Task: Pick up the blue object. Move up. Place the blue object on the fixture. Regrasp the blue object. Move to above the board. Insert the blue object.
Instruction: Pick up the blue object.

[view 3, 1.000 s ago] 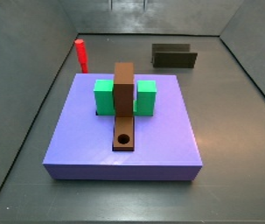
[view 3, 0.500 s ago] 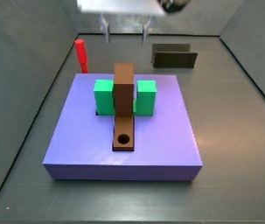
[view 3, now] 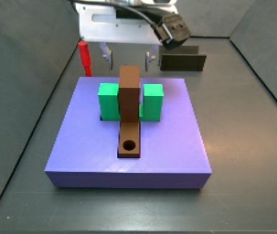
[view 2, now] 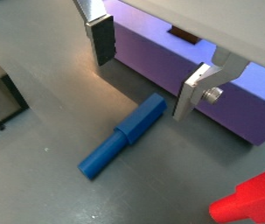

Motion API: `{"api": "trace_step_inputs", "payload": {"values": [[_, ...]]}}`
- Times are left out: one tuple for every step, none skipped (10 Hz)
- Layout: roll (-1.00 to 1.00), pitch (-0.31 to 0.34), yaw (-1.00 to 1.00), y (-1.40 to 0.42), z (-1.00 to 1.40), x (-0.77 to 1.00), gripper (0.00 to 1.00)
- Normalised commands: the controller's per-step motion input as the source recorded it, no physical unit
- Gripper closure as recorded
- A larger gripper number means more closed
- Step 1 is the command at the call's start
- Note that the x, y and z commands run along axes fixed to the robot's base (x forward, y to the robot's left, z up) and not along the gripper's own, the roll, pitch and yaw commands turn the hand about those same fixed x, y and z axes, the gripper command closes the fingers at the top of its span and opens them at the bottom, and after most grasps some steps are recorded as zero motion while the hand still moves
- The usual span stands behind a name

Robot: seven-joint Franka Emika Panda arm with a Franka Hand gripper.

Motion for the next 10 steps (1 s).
{"api": "trace_step_inputs", "payload": {"values": [[0.09, -0.003, 0.00, -0.01, -0.20, 0.00, 0.00], [0.14, -0.026, 0.00, 0.00, -0.22, -0.01, 0.00], [0.16, -0.013, 0.00, 0.00, -0.21, 0.00, 0.00], [0.11, 0.000, 0.00, 0.00, -0.23, 0.03, 0.00], [0.10, 0.000, 0.00, 0.00, -0.23, 0.06, 0.00], [0.12, 0.000, 0.00, -0.14, -0.17, 0.11, 0.00], [0.12, 0.000, -0.01, -0.16, -0.14, 0.14, 0.00], [0.17, 0.000, -0.02, -0.10, -0.25, 0.08, 0.00], [0.16, 0.000, -0.04, -0.11, -0.30, 0.11, 0.00], [0.12, 0.000, -0.05, 0.00, -0.19, 0.09, 0.00]]}}
